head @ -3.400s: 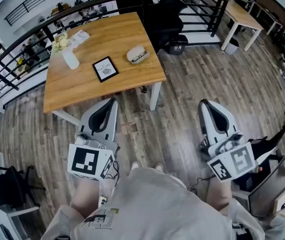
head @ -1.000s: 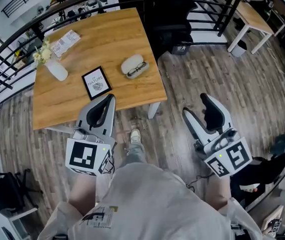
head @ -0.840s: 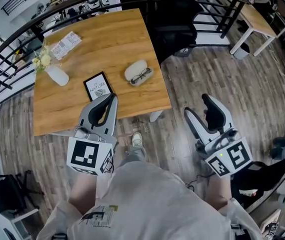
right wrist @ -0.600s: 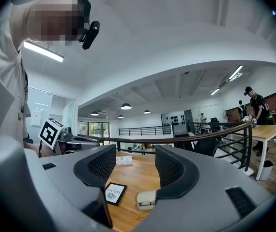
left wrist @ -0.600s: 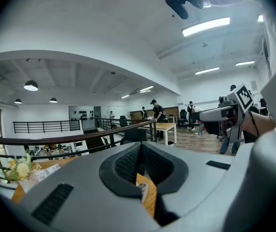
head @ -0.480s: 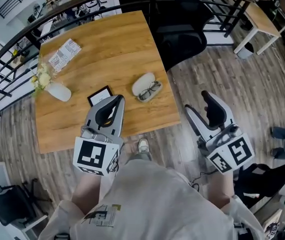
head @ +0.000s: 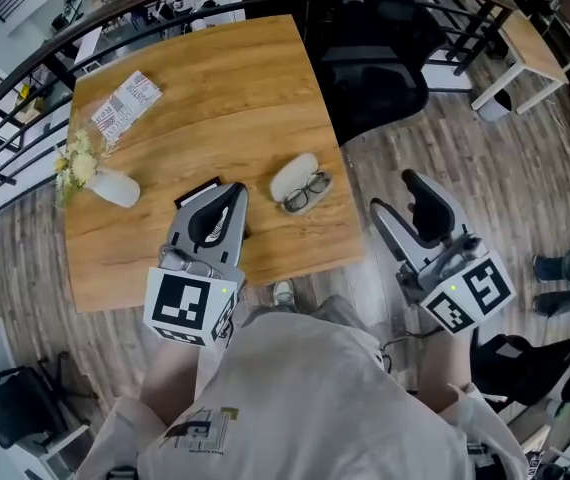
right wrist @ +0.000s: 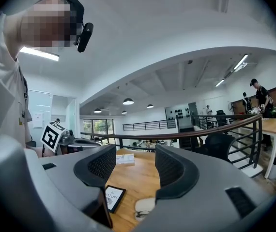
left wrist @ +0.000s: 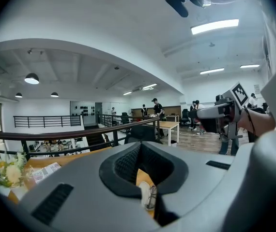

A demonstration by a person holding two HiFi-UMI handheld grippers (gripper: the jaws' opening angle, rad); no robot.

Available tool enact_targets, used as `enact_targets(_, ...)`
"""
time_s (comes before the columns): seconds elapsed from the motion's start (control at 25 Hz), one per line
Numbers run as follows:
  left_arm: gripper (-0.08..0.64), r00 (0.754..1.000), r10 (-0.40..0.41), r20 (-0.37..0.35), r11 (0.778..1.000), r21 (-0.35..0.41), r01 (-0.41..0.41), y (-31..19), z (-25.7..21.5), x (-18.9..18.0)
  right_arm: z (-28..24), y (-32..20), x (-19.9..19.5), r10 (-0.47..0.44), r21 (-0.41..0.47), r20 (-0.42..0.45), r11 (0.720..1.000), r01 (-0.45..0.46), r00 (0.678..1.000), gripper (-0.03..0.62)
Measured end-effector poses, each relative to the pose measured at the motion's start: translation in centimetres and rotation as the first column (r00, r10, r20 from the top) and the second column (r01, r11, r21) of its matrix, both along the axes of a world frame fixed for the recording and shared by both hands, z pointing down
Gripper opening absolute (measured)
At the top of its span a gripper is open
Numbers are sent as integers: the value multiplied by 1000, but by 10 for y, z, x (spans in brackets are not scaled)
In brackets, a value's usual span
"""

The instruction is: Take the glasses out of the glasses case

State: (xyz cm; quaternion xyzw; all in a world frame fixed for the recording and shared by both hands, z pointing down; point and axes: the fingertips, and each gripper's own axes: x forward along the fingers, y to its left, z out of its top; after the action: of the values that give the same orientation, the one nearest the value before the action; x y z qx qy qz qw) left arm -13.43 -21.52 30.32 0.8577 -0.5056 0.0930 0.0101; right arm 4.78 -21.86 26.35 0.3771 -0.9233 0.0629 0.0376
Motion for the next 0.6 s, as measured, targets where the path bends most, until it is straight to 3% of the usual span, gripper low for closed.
enact_targets(0.28,15,999,-51,19,999,-6,51,-21,-4,14,2,-34,17,-56,-9,-7,998,56,998,271)
enact_targets(0.6,15,982,-183,47,982,-45,185,-40,14,33,28,-78,24,-262,-51,-62,965,259,963,270)
